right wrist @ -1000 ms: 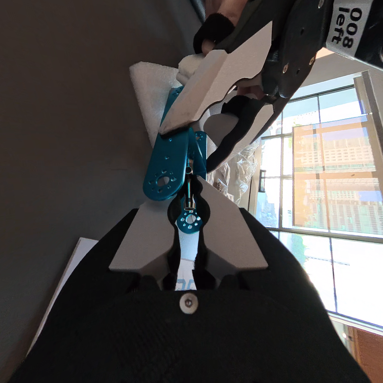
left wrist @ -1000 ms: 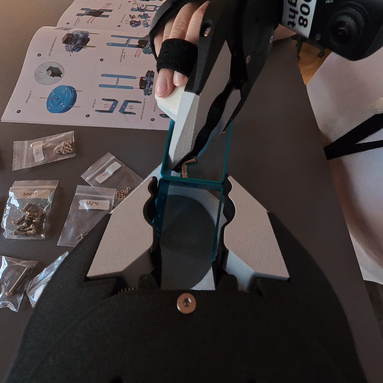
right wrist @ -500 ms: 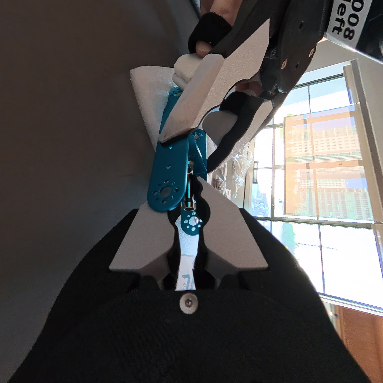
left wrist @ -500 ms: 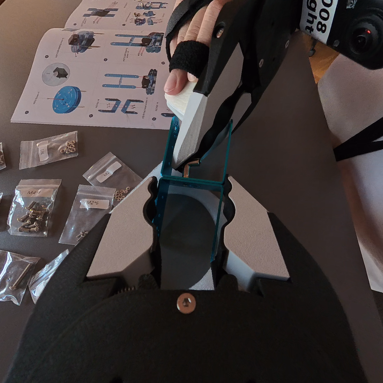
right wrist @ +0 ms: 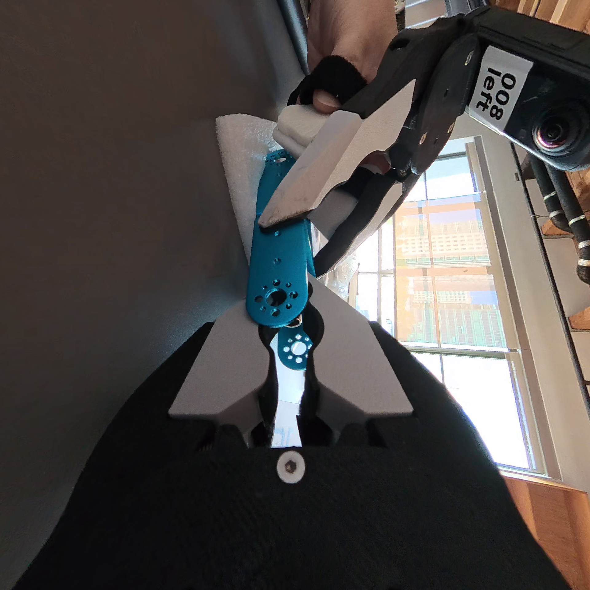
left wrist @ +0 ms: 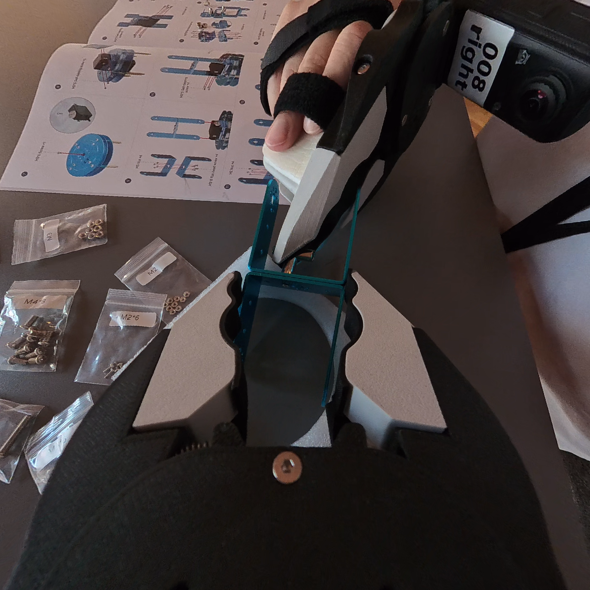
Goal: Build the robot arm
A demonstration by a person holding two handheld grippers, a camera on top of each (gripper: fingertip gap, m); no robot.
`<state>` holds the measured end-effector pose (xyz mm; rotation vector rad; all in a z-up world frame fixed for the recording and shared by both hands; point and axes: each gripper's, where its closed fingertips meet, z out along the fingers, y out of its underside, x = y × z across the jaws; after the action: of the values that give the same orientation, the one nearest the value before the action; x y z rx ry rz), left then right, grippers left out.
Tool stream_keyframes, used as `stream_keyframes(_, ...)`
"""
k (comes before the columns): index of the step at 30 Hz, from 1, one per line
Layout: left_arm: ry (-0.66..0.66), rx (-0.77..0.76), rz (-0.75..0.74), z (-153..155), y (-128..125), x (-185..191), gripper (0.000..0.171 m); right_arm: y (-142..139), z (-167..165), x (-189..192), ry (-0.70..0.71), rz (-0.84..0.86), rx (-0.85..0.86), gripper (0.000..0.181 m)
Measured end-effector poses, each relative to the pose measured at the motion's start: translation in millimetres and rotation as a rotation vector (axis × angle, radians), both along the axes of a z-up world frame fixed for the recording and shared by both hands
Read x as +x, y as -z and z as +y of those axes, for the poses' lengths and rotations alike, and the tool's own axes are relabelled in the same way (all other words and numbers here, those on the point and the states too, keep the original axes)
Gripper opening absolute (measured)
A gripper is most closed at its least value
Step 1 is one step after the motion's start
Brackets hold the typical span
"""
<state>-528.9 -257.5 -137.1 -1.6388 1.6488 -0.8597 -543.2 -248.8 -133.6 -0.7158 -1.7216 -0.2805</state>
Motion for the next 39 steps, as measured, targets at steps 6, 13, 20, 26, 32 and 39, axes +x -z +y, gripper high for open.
stream_keyframes(6,-0.003,-0.005,-0.002,0,0,0,0.065,1,1,-1,0.005,0.020,-0.140,0.006)
stream_keyframes(13,-0.009,0.003,0.006,0,0,0,0.065,1,1,-2,-0.001,0.012,-0.162,0.006)
stream_keyframes(20,-0.002,-0.115,-0.039,-3,-13,-6,0.063,1,-1,-7,-0.005,-0.006,-0.098,0.006)
stream_keyframes(26,0.005,-0.147,-0.093,2,-25,-5,0.050,0,1,-6,-0.008,-0.007,-0.062,0.005)
stream_keyframes(32,-0.011,-0.090,-0.126,6,-32,-6,0.043,-1,-4,3,-0.024,-0.019,-0.047,0.006)
stream_keyframes(39,0.035,0.190,-0.057,-8,-40,10,0.022,-13,-9,6,0.016,0.082,-0.287,0.006)
